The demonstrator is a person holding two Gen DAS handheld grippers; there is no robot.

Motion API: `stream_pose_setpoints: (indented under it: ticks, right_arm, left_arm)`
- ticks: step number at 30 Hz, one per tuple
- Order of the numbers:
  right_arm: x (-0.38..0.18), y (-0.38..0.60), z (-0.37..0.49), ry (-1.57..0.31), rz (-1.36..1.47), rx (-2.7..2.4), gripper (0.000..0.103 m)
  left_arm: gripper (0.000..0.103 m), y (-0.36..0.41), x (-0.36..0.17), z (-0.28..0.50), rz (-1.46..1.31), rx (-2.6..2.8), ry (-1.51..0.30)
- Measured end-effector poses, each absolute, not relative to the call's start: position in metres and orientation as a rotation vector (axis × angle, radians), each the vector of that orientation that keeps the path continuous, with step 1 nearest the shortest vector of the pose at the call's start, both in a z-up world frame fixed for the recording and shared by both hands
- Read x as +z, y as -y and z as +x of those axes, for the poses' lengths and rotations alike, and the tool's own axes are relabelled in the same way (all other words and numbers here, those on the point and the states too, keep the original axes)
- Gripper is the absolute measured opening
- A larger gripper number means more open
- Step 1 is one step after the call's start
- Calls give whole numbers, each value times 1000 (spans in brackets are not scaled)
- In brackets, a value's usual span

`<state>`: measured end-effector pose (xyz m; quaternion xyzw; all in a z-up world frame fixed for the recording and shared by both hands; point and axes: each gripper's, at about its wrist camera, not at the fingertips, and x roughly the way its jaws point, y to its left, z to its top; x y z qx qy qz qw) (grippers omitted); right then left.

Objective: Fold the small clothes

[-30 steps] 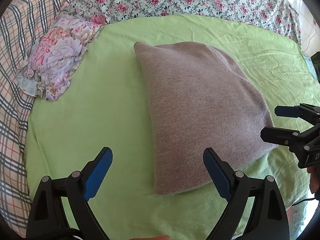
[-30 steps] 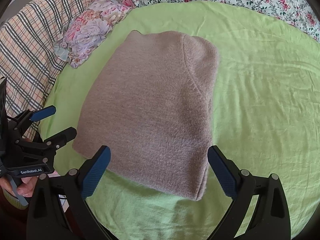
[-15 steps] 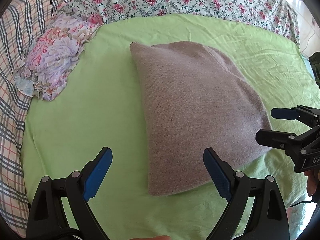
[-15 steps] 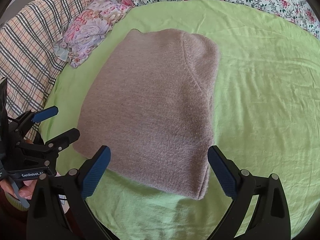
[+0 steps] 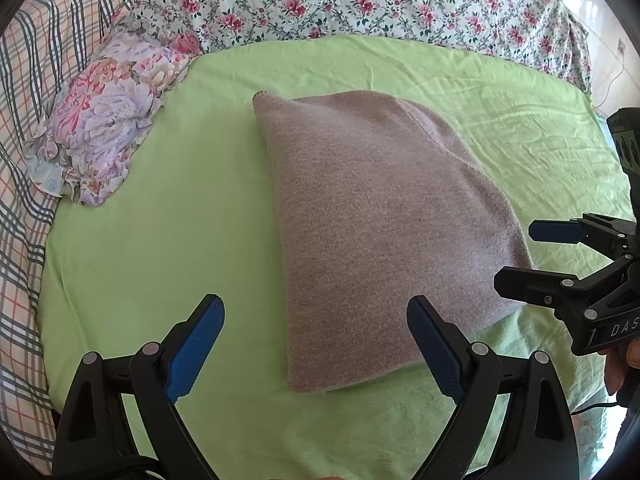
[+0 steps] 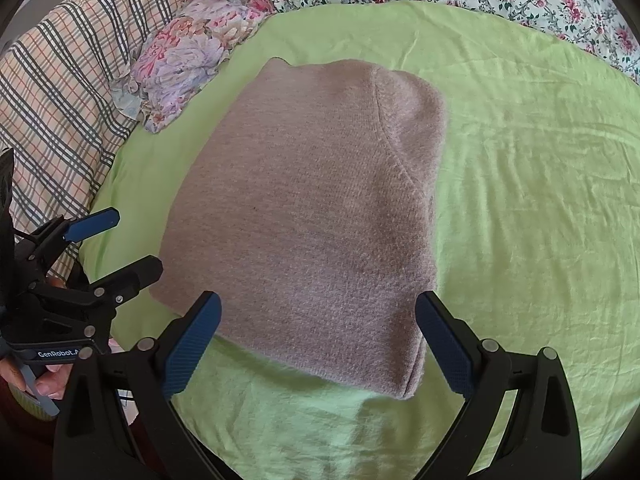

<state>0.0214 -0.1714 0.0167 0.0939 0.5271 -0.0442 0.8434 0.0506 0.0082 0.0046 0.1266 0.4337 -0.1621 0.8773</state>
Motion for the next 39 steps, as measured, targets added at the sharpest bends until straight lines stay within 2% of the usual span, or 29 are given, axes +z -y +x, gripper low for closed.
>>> stream_pose_setpoints:
  ticks: [39]
  right_arm:
    - [24,175,22,-1102,197,-81,98]
  left_arm:
    - [93,-8,8,53,268,-340,-897]
